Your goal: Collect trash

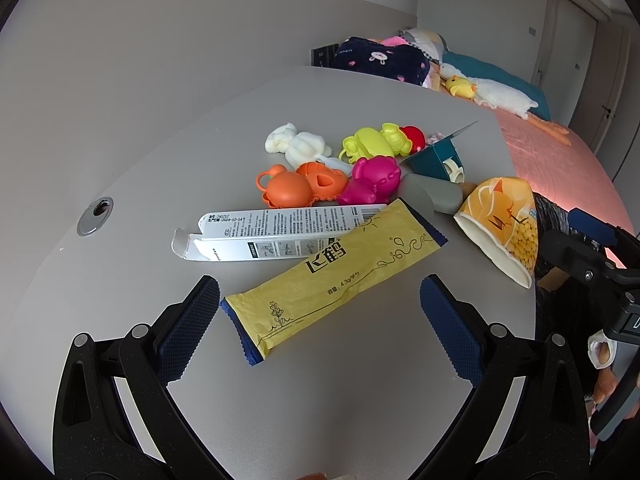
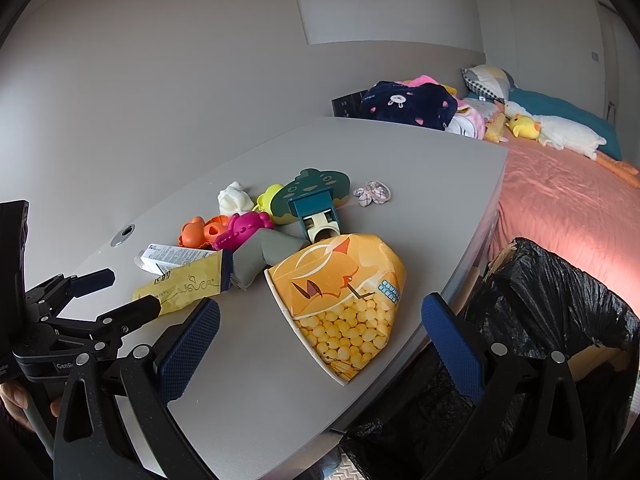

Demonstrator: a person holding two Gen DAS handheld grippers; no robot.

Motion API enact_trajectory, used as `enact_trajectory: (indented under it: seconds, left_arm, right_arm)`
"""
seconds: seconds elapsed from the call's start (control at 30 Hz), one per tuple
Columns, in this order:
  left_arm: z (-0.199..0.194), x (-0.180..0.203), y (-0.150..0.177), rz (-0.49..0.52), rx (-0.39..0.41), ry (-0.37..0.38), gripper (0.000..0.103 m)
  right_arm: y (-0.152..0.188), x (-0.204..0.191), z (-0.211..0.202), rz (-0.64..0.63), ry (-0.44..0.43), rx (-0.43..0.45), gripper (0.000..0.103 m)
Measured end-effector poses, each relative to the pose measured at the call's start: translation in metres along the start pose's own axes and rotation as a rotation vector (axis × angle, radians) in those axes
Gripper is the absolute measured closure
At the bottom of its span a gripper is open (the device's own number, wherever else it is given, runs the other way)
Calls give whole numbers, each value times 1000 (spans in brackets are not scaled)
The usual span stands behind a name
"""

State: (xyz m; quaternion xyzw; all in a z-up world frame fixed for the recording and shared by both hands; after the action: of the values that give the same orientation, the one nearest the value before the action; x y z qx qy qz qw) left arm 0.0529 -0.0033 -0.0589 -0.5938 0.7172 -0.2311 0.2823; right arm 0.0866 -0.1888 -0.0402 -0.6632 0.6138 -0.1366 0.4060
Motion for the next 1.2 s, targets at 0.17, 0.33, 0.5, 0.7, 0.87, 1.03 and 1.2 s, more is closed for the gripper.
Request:
enact_trajectory:
  seconds: [0.17, 0.33, 0.5, 0.7, 0.87, 1.03, 1.2]
  left_arm:
    - [0, 0, 0, 0, 0, 0, 6]
    - [0, 1, 0, 4, 0, 3, 6]
    - [0, 1, -1, 8, 2, 10, 6]
    - [3, 2, 0, 31, 3, 0, 6]
    - [9, 0, 2, 30, -14, 6, 6]
    - [19, -2, 2, 22, -34, 26, 6]
    - [31, 1, 1, 53, -54, 35, 6]
  right_arm:
    - [0, 0, 0, 1, 0, -1, 3]
    - [1, 1, 0, 0, 1, -1, 3]
    - [2, 2, 1, -6, 5, -5, 3]
    - [4, 8, 9, -11, 12, -24, 3]
    - [3, 11, 19, -23, 22, -47, 3]
    - [2, 12, 31, -60, 38, -68, 3]
    - [-2, 14, 45, -107, 50, -88, 3]
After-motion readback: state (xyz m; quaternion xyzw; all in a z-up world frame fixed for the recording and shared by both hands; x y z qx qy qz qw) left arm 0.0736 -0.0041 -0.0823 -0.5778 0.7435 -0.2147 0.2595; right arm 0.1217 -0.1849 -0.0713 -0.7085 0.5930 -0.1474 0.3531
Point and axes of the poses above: each gripper's, at about its wrist camera, not at the fingertips, and z roughly the way its jaws point, x to its right, y to its underside, the point moved 8 cm from there along z, roughly the way its jaws point, and after that the axes turned 11 degrees about z, right-handed, at the moved point
